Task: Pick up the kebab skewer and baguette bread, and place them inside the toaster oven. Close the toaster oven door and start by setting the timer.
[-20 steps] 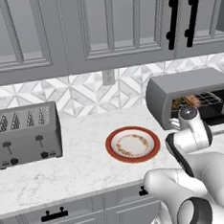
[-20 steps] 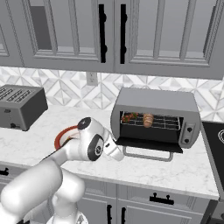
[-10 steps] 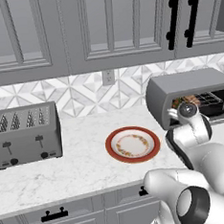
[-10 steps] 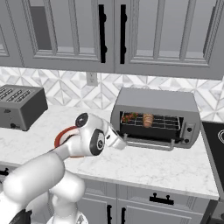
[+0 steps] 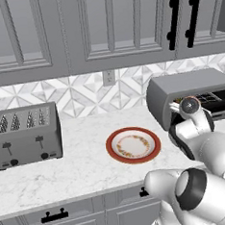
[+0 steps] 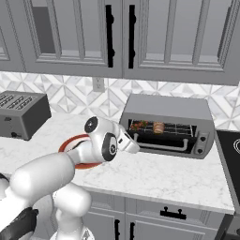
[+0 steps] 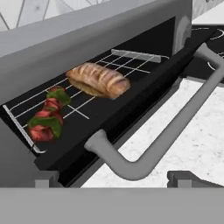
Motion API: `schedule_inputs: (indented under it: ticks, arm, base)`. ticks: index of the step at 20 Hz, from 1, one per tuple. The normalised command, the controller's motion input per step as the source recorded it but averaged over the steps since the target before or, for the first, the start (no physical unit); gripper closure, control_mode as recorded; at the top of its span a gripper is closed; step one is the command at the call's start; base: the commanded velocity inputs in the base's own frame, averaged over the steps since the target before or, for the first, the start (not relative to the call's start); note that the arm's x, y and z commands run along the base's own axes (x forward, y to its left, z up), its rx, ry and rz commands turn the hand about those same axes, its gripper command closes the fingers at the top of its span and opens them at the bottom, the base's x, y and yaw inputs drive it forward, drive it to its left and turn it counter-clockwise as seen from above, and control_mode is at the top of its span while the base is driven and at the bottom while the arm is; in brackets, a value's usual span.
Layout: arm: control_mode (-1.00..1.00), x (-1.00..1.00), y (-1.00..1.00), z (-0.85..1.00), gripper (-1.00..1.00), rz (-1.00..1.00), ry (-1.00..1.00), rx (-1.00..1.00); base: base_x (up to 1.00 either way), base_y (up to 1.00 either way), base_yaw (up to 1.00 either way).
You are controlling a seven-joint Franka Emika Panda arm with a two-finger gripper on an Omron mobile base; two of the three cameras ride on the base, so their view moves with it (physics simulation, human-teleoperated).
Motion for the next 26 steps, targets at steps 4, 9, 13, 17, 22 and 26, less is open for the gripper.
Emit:
schedule_inputs:
  ticks: [4, 9, 13, 17, 22, 26]
  arm:
    - [-1.00, 0.15, 0.00, 0.02, -1.00, 0.00, -0.03, 0.00]
    - [-1.00, 0.19, -0.01, 0.17, -1.00, 0.00, 0.00, 0.00]
    - [-1.00, 0.13, 0.00, 0.25, -1.00, 0.00, 0.00, 0.00]
    - [-1.00, 0.33, 0.00, 0.04, -1.00, 0.03, 0.00, 0.00]
    - [-1.00, 0.53, 0.00, -0.01, -1.00, 0.08, 0.00, 0.00]
    - [-1.00, 0.46, 0.00, -0.20, -1.00, 0.09, 0.00, 0.00]
  base:
    - [0.00, 0.00, 0.00]
    - [0.00, 0.00, 0.00]
    - [0.00, 0.00, 0.00]
    - [0.00, 0.00, 0.00]
    - [0.00, 0.00, 0.00]
    - [0.00, 0.00, 0.00]
